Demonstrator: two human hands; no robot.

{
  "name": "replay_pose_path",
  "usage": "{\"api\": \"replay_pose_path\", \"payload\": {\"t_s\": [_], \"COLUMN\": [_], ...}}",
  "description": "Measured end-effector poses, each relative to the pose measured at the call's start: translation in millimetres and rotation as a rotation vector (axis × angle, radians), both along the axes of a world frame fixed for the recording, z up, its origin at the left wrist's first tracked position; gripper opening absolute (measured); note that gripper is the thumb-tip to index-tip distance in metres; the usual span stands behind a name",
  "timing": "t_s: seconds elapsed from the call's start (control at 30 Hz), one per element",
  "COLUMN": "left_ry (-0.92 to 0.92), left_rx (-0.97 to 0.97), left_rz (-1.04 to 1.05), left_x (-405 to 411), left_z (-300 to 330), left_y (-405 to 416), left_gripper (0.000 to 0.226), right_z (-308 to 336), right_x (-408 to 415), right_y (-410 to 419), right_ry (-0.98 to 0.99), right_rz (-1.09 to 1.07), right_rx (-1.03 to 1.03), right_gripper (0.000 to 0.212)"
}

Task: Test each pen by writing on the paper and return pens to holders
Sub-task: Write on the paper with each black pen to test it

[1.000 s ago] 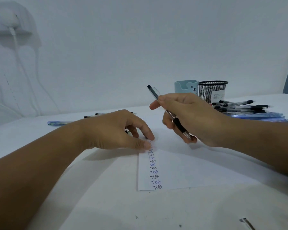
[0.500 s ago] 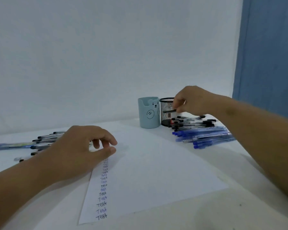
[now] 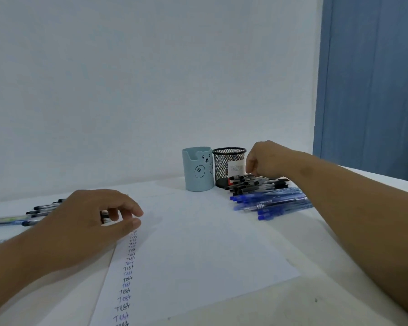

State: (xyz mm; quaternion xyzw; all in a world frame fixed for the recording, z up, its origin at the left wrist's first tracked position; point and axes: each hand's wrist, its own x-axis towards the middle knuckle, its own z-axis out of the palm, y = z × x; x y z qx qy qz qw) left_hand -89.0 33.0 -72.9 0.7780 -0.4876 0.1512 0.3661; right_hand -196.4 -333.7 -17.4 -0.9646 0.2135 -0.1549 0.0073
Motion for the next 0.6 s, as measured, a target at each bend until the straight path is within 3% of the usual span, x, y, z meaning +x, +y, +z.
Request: {"api": "replay_pose_path", "payload": {"t_s": [0.2,0.3,0.43,0.6], "left_ry": [-0.010,-0.021,0.043,0.009], "left_rx": [0.051,0.054,0.058,0.113], "left_rz": [0.022,0.052,0.105,0.224], "left_x": [8,10,18,46], "left_z": [9,11,17,27], "left_y": [7,10,17,42], "left_gripper": [0.033,0.032,0.013,0.019], "right_z": [11,16,-4,-33], "right_x": [5,10,9,18], "right_y": [26,68,134,189], "right_ry": [0.024,0.001,-0.105,-0.194], "right_rz": [-0.018,0.048,0.320,0.670], "right_rx": [-0.106,-0.185,-0.106,0.094], "right_gripper": [0.026,0.023,0.016,0.015]}}
